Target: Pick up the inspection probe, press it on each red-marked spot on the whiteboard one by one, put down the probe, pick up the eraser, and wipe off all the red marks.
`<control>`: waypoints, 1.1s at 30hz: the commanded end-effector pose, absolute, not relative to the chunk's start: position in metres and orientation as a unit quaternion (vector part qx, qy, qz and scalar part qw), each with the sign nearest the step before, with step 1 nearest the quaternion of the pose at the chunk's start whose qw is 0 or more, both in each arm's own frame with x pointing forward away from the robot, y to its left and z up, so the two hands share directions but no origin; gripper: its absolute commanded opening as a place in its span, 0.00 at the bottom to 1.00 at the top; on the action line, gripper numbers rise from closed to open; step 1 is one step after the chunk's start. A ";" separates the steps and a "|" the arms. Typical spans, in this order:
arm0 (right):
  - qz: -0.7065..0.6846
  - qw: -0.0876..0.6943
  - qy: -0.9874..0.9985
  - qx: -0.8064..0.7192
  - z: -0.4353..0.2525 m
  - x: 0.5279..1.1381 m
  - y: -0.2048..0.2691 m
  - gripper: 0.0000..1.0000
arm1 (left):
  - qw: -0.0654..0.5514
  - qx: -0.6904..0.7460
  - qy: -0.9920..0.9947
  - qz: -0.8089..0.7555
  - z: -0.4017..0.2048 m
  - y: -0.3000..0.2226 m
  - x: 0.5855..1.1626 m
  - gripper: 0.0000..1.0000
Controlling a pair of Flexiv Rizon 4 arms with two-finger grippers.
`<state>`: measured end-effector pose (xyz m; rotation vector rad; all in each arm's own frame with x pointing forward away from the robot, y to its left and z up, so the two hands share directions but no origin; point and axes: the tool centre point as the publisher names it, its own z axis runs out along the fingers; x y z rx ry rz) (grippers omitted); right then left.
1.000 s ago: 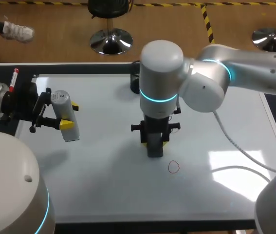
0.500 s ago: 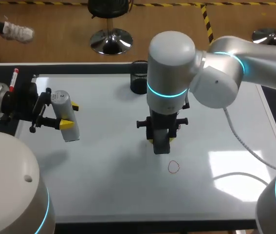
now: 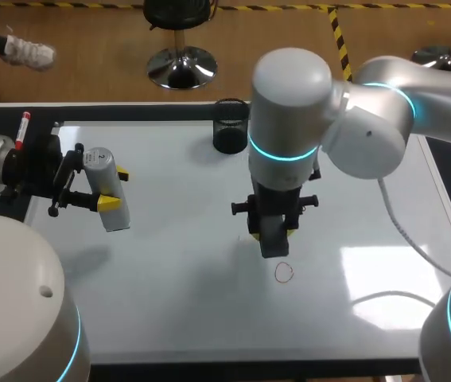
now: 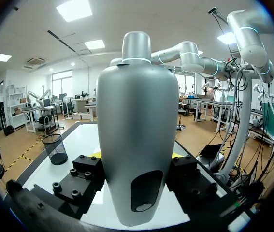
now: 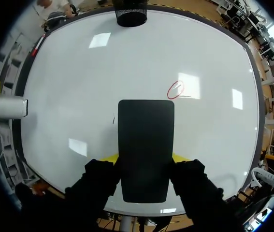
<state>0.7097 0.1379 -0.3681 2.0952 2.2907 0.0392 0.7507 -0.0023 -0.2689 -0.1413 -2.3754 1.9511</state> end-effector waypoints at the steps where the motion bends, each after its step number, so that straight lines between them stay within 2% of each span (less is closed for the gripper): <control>1: 0.024 0.012 0.739 0.673 -0.356 0.701 0.114 0.00 | 0.031 -0.047 -0.771 0.634 -0.269 -0.002 0.750 0.00; 33: 0.043 0.004 0.754 0.655 -0.336 0.671 -0.018 0.00 | 0.031 -0.047 -0.771 0.634 -0.269 -0.002 0.750 0.00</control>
